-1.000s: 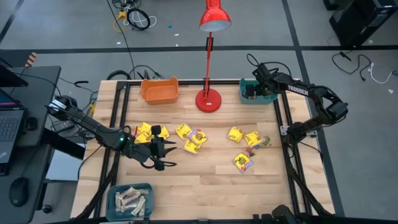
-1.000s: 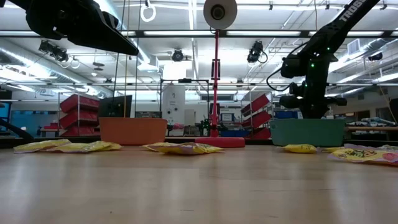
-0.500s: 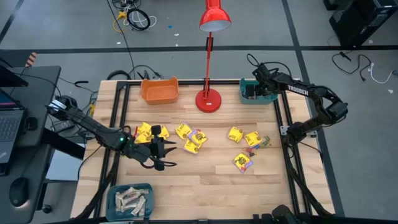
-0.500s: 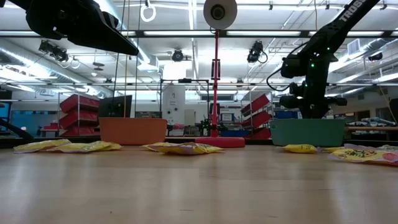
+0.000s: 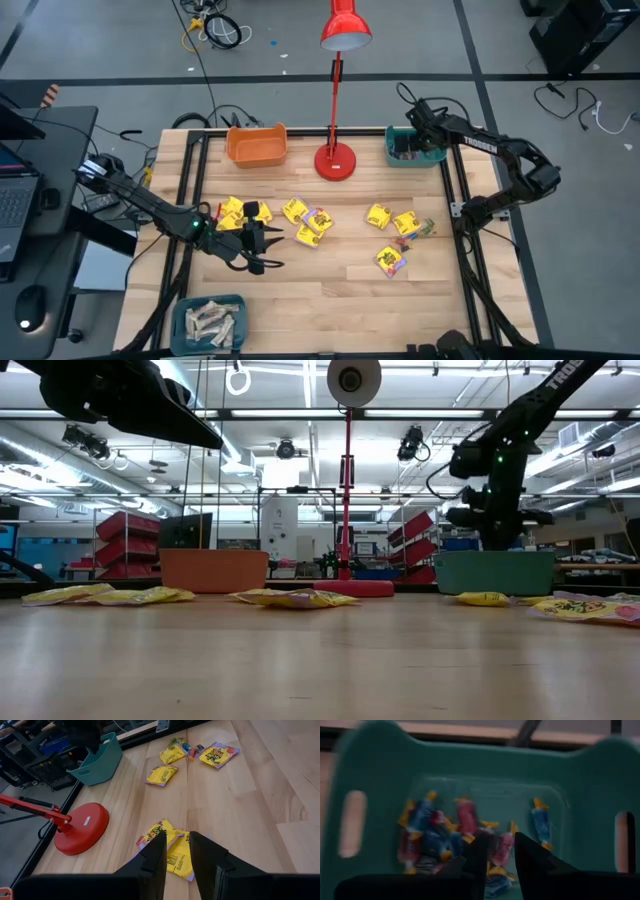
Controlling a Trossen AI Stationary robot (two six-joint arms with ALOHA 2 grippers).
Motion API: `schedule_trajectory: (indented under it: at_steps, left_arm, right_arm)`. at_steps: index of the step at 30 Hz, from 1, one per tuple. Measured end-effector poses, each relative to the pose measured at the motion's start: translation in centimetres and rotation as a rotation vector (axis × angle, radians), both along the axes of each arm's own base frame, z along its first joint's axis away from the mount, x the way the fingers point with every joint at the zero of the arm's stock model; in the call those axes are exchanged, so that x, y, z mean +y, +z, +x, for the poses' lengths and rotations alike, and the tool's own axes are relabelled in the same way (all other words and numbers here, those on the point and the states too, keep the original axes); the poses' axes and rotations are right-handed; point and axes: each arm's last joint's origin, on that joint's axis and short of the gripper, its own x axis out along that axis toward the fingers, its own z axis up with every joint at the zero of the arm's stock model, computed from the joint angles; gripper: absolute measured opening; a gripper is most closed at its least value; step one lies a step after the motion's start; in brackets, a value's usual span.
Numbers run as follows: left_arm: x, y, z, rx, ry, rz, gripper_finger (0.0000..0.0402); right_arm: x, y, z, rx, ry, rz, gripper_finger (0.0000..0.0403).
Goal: Sort candy
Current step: Put the small red candy into the green bin
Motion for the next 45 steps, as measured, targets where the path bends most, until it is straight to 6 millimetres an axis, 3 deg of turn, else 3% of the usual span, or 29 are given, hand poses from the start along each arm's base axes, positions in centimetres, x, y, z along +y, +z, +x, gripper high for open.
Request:
schedule_trajectory:
  at_steps: [9, 14, 18, 27, 35, 45]
  left_arm:
    - [0.0, 0.0, 0.0, -0.001, 0.000, -0.001, 0.0088]
    - [0.0, 0.0, 0.0, -0.002, 0.000, -0.002, 0.0088]
    - [0.0, 0.0, 0.0, -0.003, 0.000, -0.002, 0.0088]
    - [0.0, 0.0, 0.0, -0.004, 0.001, -0.004, 0.0088]
    - [0.0, 0.0, 0.0, -0.006, 0.006, -0.014, 0.0088]
    - [0.0, -0.1, -0.1, 0.005, 0.011, -0.016, 0.0088]
  right_arm:
    - [1.2, 5.5, 1.3, -0.055, 0.115, -0.112, 0.0084]
    - [4.0, 8.7, 2.6, -0.104, 0.297, -0.191, 0.0082]
    - [7.2, 9.9, 3.7, -0.173, 0.479, -0.185, 0.0077]
    - [14.2, 9.7, 6.5, -0.166, 0.869, -0.075, 0.0070]
    - [20.1, 8.7, 7.8, -0.100, 1.216, 0.024, 0.0068]
    - [25.9, 5.8, 8.2, 0.160, 1.472, 0.186, 0.0060]
